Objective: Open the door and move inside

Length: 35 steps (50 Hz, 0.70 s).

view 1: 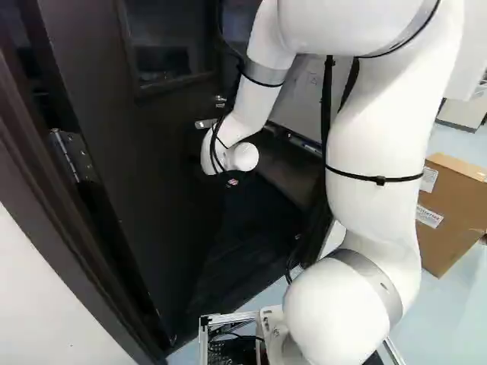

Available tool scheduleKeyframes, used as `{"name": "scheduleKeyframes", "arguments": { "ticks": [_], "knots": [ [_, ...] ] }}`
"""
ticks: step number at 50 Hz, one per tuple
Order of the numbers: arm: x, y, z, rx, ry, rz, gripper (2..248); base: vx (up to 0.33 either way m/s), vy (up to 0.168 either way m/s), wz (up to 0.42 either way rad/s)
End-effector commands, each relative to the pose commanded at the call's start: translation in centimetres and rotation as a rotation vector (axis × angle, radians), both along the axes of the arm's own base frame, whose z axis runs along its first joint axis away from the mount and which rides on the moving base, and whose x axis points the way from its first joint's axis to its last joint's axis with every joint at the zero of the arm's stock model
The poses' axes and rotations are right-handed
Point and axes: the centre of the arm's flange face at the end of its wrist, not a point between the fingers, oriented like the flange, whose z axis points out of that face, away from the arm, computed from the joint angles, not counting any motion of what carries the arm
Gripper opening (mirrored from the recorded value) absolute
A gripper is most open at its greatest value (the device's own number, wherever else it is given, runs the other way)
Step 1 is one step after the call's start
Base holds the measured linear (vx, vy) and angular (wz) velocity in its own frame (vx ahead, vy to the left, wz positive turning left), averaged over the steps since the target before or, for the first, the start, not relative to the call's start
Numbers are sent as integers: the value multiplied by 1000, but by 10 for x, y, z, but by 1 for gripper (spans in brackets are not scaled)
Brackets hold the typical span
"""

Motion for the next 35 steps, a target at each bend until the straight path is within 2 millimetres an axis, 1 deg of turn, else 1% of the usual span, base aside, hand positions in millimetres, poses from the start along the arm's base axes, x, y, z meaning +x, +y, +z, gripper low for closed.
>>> {"name": "scheduleKeyframes", "arguments": {
  "ticks": [35],
  "knots": [
    [12,51,-3,6,-14,82,247,0,0,0]
  ]
}}
